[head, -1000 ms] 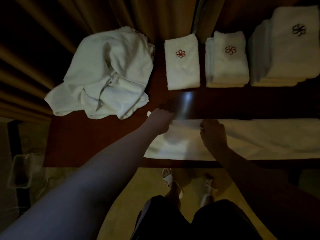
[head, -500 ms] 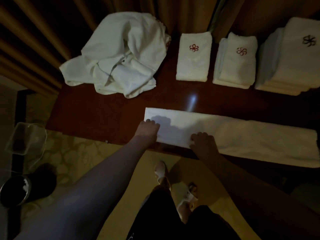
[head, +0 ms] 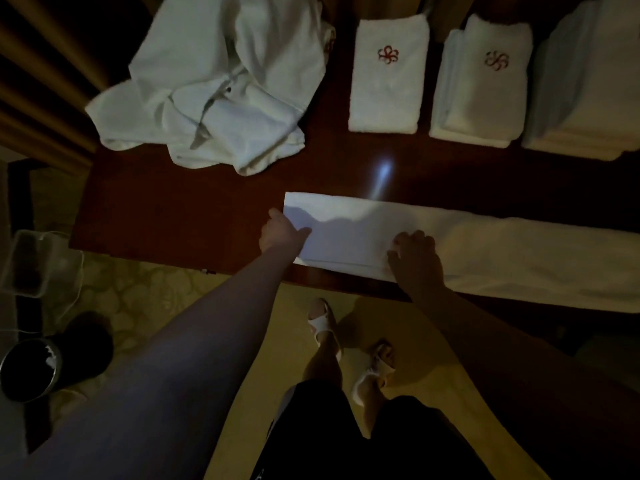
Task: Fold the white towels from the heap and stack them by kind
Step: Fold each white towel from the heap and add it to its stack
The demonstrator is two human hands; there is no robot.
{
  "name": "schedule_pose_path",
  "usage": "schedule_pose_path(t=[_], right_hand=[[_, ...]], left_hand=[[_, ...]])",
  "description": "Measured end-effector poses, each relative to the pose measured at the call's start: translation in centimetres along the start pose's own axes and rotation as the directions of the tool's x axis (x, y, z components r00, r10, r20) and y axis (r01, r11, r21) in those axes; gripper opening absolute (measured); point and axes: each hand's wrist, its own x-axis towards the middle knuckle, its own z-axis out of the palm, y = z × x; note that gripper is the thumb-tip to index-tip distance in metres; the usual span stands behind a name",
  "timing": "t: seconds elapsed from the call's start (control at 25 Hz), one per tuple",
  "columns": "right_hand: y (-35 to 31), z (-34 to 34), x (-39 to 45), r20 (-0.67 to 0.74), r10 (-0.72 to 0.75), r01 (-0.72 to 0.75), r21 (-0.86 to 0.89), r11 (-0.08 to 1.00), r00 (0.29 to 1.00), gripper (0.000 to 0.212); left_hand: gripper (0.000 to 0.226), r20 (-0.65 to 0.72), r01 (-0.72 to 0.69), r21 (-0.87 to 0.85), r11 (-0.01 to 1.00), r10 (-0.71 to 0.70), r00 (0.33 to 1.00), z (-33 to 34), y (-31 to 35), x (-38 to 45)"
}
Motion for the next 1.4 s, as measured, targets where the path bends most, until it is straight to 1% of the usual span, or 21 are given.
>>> schedule_pose_path(t=[0.08, 0.16, 0.24, 0.4, 0.48, 0.56, 0.64, 0.68, 0.72, 0.76, 0.8, 0.84, 0.92, 0.96, 1.0, 1.12, 1.2, 1.24, 1.32, 1.36, 1.4], right_hand=[[-0.3, -0.1, 0.9, 0.007, 0.012, -0.012, -0.033, 0.999, 1.000, 0.025], [-0.3, -0.2, 1.8, 0.031, 0.029, -0.029, -0.015, 0.999, 0.999, 0.025], [0.0, -0.2, 2.1, 0.033, 0.054, -0.055, 0.030, 0.998, 0.998, 0.027], [0.6, 0.7, 2.2, -0.016, -0.025, 0.023, -0.138, 0.990, 1.000, 0.034], [-0.1, 0.6, 2.4, -0.049, 0.012, -0.018, -0.108, 0.994, 0.999, 0.035], [-1.0, -0.1, 3.0, -0.055, 0.046, -0.050, -0.070, 0.996, 0.997, 0.032], [-2.4, -0.5, 3.5, -0.115, 0.056, -0.049, 0.066, 0.997, 0.992, 0.022], [-3.6, -0.8, 3.8, -0.150, 0.117, -0.082, 0.216, 0.973, 0.982, 0.018], [-4.7, -1.1, 4.1, -0.155, 0.213, -0.142, 0.375, 0.916, 0.965, 0.018], [-5.9, -1.2, 4.4, -0.113, 0.299, -0.209, 0.488, 0.847, 0.947, 0.020], [-6.9, -1.2, 4.6, -0.054, 0.348, -0.266, 0.539, 0.799, 0.936, 0.022], [-7.6, -1.1, 4.8, 0.002, 0.367, -0.309, 0.545, 0.780, 0.930, 0.025], [-8.4, -0.9, 5.2, 0.073, 0.370, -0.351, 0.527, 0.774, 0.926, 0.028], [-8.6, -1.0, 5.4, 0.089, 0.360, -0.351, 0.528, 0.773, 0.928, 0.030], [-8.9, -1.2, 5.6, 0.102, 0.341, -0.341, 0.532, 0.775, 0.934, 0.032], [-9.6, -1.6, 5.9, 0.192, 0.254, -0.319, 0.576, 0.753, 0.948, 0.040], [-10.4, -2.4, 5.9, 0.270, 0.207, -0.337, 0.664, 0.668, 0.940, 0.037], [-10.8, -3.0, 5.7, 0.301, 0.194, -0.357, 0.732, 0.581, 0.934, 0.031], [-12.0, -4.9, 4.9, 0.361, 0.176, -0.400, 0.859, 0.319, 0.916, 0.025], [-12.6, -5.8, 4.6, 0.392, 0.159, -0.419, 0.884, 0.205, 0.906, 0.029], [-12.9, -6.8, 4.2, 0.423, 0.130, -0.438, 0.890, 0.127, 0.897, 0.037]], left_hand=[[0.061, 0.030, 0.012, -0.023, 1.000, -0.012, 0.999, 0.0, 0.1, 1.0], [0.053, 0.013, -0.066, 0.023, 0.998, 0.065, 0.998, -0.4, 0.2, 1.7], [0.047, 0.010, -0.137, -0.029, 0.990, 0.138, 0.990, -1.0, 0.2, 2.2], [0.044, 0.044, -0.203, 0.016, 0.979, 0.203, 0.978, -1.5, 0.0, 3.2], [0.041, 0.040, -0.217, 0.017, 0.976, 0.216, 0.975, -1.6, 0.2, 3.3], [0.031, 0.024, -0.193, -0.064, 0.979, 0.195, 0.981, -2.1, 0.3, 3.3], [0.012, 0.008, -0.160, -0.139, 0.977, 0.163, 0.987, -2.9, 0.0, 3.4], [0.012, -0.001, -0.150, -0.171, 0.974, 0.152, 0.988, -3.3, -0.1, 3.5], [0.014, 0.011, -0.127, -0.209, 0.970, 0.132, 0.991, -3.6, -0.2, 3.5], [0.021, 0.037, -0.091, -0.246, 0.965, 0.103, 0.994, -3.8, -0.2, 3.5], [0.031, 0.078, -0.046, -0.281, 0.959, 0.071, 0.994, -4.0, -0.2, 3.5], [0.037, 0.126, -0.010, -0.321, 0.947, 0.053, 0.991, -4.1, -0.2, 3.6], [0.022, 0.199, -0.016, -0.393, 0.919, 0.102, 0.975, -4.2, -0.2, 3.8], [0.011, 0.197, -0.039, -0.432, 0.901, 0.137, 0.971, -4.3, -0.3, 3.9], [0.007, 0.178, -0.071, -0.468, 0.881, 0.172, 0.969, -4.5, -0.4, 3.8], [0.011, 0.100, -0.122, -0.596, 0.794, 0.224, 0.969, -6.1, -0.5, 3.1], [0.012, 0.094, -0.133, -0.675, 0.726, 0.264, 0.960, -7.9, 0.0, 2.4], [0.014, 0.097, -0.139, -0.694, 0.707, 0.282, 0.954, -8.6, 0.3, 1.9], [0.017, 0.103, -0.150, -0.725, 0.672, 0.321, 0.941, -9.6, 1.4, 0.5], [0.021, 0.106, -0.149, -0.739, 0.657, 0.332, 0.937, -9.7, 2.1, -0.2], [0.024, 0.110, -0.153, -0.745, 0.649, 0.346, 0.932, -9.7, 3.0, -1.1]])
